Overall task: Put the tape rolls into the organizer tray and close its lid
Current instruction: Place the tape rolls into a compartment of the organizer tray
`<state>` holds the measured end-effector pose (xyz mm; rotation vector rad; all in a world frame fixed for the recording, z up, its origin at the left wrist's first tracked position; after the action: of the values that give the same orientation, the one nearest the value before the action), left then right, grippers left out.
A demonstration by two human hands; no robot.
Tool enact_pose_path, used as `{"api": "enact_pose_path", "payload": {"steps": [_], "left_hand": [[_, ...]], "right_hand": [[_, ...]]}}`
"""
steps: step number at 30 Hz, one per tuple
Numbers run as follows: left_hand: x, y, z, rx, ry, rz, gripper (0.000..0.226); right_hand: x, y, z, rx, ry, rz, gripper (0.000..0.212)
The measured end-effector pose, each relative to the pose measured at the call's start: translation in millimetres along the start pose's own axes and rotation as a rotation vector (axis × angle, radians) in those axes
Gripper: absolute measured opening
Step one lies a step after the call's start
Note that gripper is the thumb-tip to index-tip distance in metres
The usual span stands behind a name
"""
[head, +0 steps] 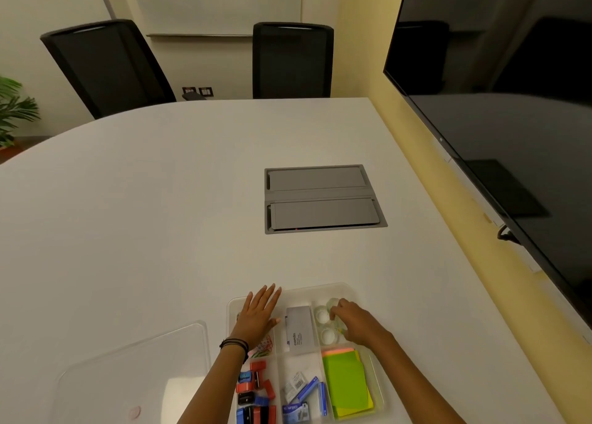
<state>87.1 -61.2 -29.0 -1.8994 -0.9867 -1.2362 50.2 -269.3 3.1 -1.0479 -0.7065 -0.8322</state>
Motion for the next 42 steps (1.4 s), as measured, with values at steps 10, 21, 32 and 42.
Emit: {"api": "enact_pose_path", "payload": {"steps": [10, 21, 32, 42], "left_hand": [[3.5, -1.8, -0.2, 0.04, 0.0, 0.019, 0.092], [-1.3, 0.4, 2.3, 0.036, -0.023, 0.024, 0.116], [5.2, 0.4, -1.5, 0.016, 0.026, -0.035, 0.126], [3.6, -1.1, -0.8, 0.026, 0.019, -0.001, 0.125]], "right_hand": [[-12.0, 6.3, 4.0, -0.022, 0.007, -0.022, 0.026], [-11.0, -6.3, 3.2, -0.04, 0.115, -0.118, 0.022], [8.5, 2.2, 0.3, -0.151, 0.192, -0.238, 0.027], [8.7, 20.7, 1.8, -0.182, 0.172, -0.204, 0.035]]}}
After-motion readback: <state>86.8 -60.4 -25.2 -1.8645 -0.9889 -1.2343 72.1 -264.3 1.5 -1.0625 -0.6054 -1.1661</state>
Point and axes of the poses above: each hand's wrist, its own y-axis towards the middle knuckle, its own x-axis out of the back of the hand, z = x × y, the point moved 8 cm from there along y, towards the middle knuckle, and after that the axes turned 1 degree about -x, right-handed, at the moved point
